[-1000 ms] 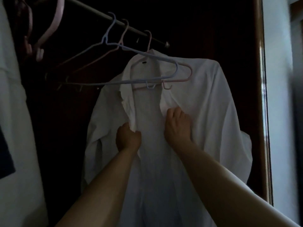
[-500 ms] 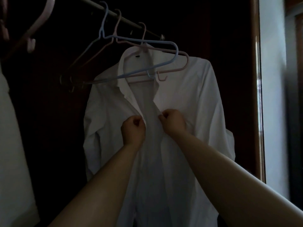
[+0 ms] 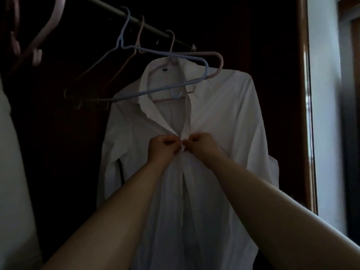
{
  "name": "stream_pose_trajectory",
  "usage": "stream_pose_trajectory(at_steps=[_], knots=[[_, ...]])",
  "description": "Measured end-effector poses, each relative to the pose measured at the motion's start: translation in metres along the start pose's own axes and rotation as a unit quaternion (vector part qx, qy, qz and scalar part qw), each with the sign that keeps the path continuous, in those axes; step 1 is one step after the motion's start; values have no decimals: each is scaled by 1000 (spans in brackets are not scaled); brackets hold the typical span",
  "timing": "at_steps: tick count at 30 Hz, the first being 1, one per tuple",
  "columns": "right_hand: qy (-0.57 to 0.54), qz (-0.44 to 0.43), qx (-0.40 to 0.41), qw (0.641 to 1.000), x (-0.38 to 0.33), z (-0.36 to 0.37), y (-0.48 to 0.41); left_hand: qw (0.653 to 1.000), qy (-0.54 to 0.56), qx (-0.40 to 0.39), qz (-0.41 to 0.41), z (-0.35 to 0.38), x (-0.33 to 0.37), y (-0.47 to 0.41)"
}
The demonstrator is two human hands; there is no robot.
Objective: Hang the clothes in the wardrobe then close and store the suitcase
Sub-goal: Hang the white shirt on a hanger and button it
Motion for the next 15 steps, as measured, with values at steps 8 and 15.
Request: stream_pose_trajectory(at_steps=[8, 15], knots=[[54, -10, -5, 998, 1, 3, 3, 989, -119, 71, 56, 0, 7, 6], [42, -11, -5, 999, -3, -2, 6, 995, -85, 16, 55, -7, 9, 5]])
Point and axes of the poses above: each hand's wrist, its own y-axis away from the middle knuckle, its own z-axis out of the palm, x = y × z, the point moved 4 cm from there along -y, towards the middle knuckle, and after that the axes turned 4 degrees about -y, right-handed, at the moved point
